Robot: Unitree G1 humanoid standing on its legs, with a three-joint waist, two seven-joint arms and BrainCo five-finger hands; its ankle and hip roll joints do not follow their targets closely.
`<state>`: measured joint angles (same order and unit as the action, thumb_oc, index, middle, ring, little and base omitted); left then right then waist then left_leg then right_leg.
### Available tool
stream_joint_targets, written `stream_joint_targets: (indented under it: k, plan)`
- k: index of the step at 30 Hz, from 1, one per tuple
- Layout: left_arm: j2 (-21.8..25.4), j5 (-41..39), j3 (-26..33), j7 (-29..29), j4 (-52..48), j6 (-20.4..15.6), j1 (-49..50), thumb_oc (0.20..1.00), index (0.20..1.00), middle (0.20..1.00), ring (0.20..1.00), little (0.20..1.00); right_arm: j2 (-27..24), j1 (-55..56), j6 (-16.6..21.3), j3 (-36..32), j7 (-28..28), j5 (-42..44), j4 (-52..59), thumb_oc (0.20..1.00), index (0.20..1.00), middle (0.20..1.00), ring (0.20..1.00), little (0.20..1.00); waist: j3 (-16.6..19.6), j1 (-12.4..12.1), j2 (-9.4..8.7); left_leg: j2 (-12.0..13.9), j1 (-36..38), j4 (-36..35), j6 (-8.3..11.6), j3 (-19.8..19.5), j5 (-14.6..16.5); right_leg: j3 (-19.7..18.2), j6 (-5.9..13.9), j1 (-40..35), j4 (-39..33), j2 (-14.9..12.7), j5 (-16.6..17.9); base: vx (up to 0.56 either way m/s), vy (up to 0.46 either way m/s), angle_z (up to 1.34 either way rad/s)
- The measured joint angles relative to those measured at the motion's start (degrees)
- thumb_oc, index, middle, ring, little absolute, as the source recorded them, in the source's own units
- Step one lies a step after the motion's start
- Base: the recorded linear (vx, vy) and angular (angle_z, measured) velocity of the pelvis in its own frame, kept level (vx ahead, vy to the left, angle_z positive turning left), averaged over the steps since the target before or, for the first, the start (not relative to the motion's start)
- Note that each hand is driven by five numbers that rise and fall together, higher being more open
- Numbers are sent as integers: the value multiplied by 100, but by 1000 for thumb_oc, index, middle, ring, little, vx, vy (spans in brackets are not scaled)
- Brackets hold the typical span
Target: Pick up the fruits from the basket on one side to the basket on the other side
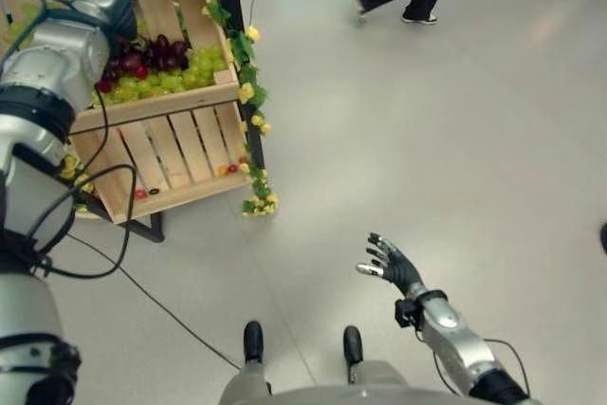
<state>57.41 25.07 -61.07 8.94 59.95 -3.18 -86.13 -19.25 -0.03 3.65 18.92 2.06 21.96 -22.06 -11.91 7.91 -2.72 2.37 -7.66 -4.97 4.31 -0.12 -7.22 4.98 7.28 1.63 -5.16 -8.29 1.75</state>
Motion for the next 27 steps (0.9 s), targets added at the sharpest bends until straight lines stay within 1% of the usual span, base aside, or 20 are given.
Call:
stream_joint_targets:
  k: [4, 5, 7, 9, 10, 12, 13, 14, 15, 16, 17, 18, 19, 20, 21, 22, 23, 24, 26, 27]
  plan:
    - [18, -12, 113, -160, 201, 26, -2, 1000, 1000, 1000, 1000, 1000, 6, -12, -7, -26, 7, -1, 0, 1000, 1000, 1000, 1000, 1000, -45, 4, 20, -5, 62, 0, 0, -4, 0, 31, 0, -75, -1, -5, -1, 27, 6, 2]
    - [20, -179, 246, -214, 206, 14, 21, 1000, 1000, 1000, 1000, 1000, 7, -55, -10, -27, 14, -2, 0, 1000, 1000, 1000, 1000, 1000, -85, -28, 20, -9, 115, -1, 0, -6, 1, 36, 0, -136, -1, -8, -1, 0, 0, 0]
    - [20, -851, 1080, -274, 174, -1, 260, 1000, 1000, 1000, 1000, 1000, 11, -114, -21, -28, 46, -3, 12, 1000, 1000, 1000, 1000, 1000, -109, -57, 38, -6, 151, -2, 3, -6, 4, 39, 1, -168, -2, -7, -3, 16, 5, 0]
    - [50, -1888, 1916, -301, 204, 5, 576, 1000, 1000, 1000, 1000, 1000, 24, -116, -61, -42, 102, -6, 30, 1000, 1000, 1000, 1000, 1000, -119, -81, 50, 2, 207, -3, 5, -11, 5, 56, 1, -227, -3, -2, -4, 12, -2, 2]
    - [67, -2744, 2513, -303, 142, 12, 893, 1000, 1000, 1000, 1000, 1000, 32, -85, -88, -60, 118, -9, 34, 1000, 1000, 1000, 1000, 1000, -125, -97, 62, 5, 258, -4, 11, -22, 10, 81, -1, -292, -4, -3, -9, 16, -4, 5]
    - [173, -3535, 3025, -288, -201, -2, 1417, 1000, 1000, 1000, 1000, 1000, 46, -65, -163, -85, 116, -13, 15, 1000, 1000, 1000, 1000, 1000, -128, -95, 65, 9, 314, -4, 16, -30, 14, 90, -6, -351, -6, -1, -15, 8, -2, 5]
    - [193, -3738, 3046, -280, -315, 6, 1493, 1000, 1000, 1000, 1000, 1000, 48, -62, -172, -106, 117, -30, 15, 1000, 1000, 1000, 1000, 1000, -129, -167, 58, 11, 304, -4, 16, -52, 12, 104, -6, -349, -5, 8, -15, 6, -9, 7]
    - [282, -4315, 3566, -197, -1117, -84, 2119, 1000, 1000, 1000, 1000, 1000, 66, -32, -178, -185, 113, -71, 15, 1000, 1000, 1000, 1000, 1000, -134, -244, 67, 12, 295, -4, 16, -78, 12, 123, -6, -354, -5, 6, -14, 2, -8, 4]
    - [296, -4513, 3933, -141, -1656, -142, 2540, 1000, 1000, 1000, 1000, 1000, 82, -10, -177, -246, 115, -103, 20, 1000, 1000, 1000, 1000, 1000, -135, -263, 64, 10, 304, -4, 16, -82, 12, 127, -5, -362, -5, 4, -14, 3, -12, 7]
    - [186, -5121, 4888, -47, -3117, -423, 3802, 1000, 1000, 1000, 1000, 1000, 171, 165, -187, -493, 108, -135, 65, 1000, 1000, 1000, 1000, 1000, -135, -329, 64, -12, 303, -5, 13, -144, 12, 193, -3, -374, -5, 1, -16, 1, -2, 6]
    - [123, -5345, 5295, -62, -3802, -641, 4443, 1000, 1000, 1000, 1000, 1000, 210, 158, -186, -574, 90, -165, 69, 1000, 1000, 1000, 1000, 1000, -141, -302, 55, -11, 305, -3, 12, -146, 13, 184, -3, -379, -4, -9, -25, 4, 9, 9]
    - [-58, -5494, 5344, -14, -4282, -763, 4907, 1000, 1000, 1000, 1000, 1000, 230, 268, -191, -688, 28, -232, 66, 1000, 1000, 1000, 1000, 1000, -144, -395, 39, -3, 304, -3, 13, -153, 13, 185, -6, -383, -5, -2, -27, 9, 12, 4]
    - [-229, -5618, 5794, 28, -4951, -733, 5697, 1000, 1000, 1000, 1000, 1000, 309, 358, -278, -830, 4, -301, 230, 1000, 1000, 1000, 1000, 1000, -162, -508, 9, -8, 309, -4, 20, -163, 21, 214, -1, -386, -5, 7, -31, 0, 0, 0]
    - [-505, -5631, 6257, 7, -5496, -797, 6300, 1000, 1000, 1000, 1000, 1000, 388, 397, -266, -948, 4, -336, 338, 1000, 1000, 1000, 1000, 1000, -162, -483, 6, -14, 319, -3, 21, -145, 32, 199, 6, -384, -5, -6, -37, 0, 0, 0]
    - [-839, -5635, 6337, 25, -5799, -946, 6599, 1000, 1000, 1000, 1000, 1000, 394, 480, -219, -1038, -31, -338, 370, 1000, 1000, 1000, 1000, 1000, -161, -475, -1, -25, 326, -3, 9, -159, 30, 195, 11, -404, -5, -23, -42, 17, 13, 11]
    - [-1038, -5634, 6291, 5, -5901, -943, 6756, 1000, 1000, 1000, 1000, 1000, 333, 463, -247, -1015, -43, -348, 289, 1000, 1000, 1000, 1000, 1000, -164, -545, -9, -29, 316, -2, 2, -169, 21, 211, 14, -428, -5, -21, -47, 20, 29, 10]
    - [-1399, -5636, 6660, -19, -6336, -910, 7282, 1000, 1000, 1000, 1000, 1000, 412, 494, -279, -1136, -51, -404, 378, 1000, 1000, 1000, 1000, 1000, -182, -576, -65, -26, 323, -3, 6, -166, 26, 203, 18, -423, -5, -15, -50, 22, 37, 9]
    - [-2139, -5658, 6912, -46, -6949, -942, 7756, 1000, 1000, 1000, 1000, 1000, 532, 564, -248, -1374, -103, -446, 547, 1000, 1000, 1000, 1000, 1000, -180, -594, -93, -43, 329, -2, 2, -163, 25, 197, 22, -429, -5, -29, -53, 15, 36, 2]
    - [-2730, -5668, 6686, -177, -7297, -951, 8032, 1000, 1000, 1000, 1000, 1000, 516, 584, -239, -1406, -131, -457, 568, 1000, 1000, 1000, 1000, 1000, -172, -634, -153, -50, 332, -2, -6, -163, 17, 195, 29, -438, -5, -38, -57, 6, 29, 5]
    - [-2874, -5667, 6585, -219, -7326, -944, 8044, 1000, 1000, 1000, 1000, 1000, 522, 564, -233, -1404, -134, -458, 576, 1000, 1000, 1000, 1000, 1000, -169, -633, -171, -48, 335, -2, -6, -159, 18, 188, 29, -432, -5, -37, -57, -20, 48, 0]
